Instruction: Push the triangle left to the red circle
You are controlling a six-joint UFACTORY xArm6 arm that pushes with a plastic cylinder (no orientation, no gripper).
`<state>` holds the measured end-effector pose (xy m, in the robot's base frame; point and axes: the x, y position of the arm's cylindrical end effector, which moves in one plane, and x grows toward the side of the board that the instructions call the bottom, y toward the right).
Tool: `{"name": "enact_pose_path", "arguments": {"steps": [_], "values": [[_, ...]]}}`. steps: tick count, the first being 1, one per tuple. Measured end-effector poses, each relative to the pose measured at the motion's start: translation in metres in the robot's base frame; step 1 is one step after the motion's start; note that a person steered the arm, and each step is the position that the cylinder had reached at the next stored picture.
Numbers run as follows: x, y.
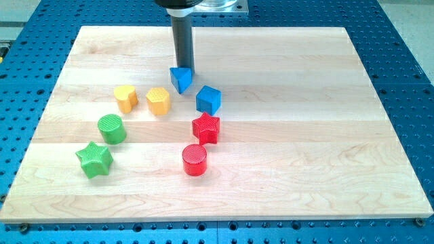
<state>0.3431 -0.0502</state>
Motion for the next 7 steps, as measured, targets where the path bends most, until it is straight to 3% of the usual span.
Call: {"name": "enact_pose_path", "arguments": {"steps": [1,2,3,6,7], "values": [[0.034,0.002],[-0.006,0.002],[-0.001,-0.016],[0.133,0.006],[0.101,0.007]]}}
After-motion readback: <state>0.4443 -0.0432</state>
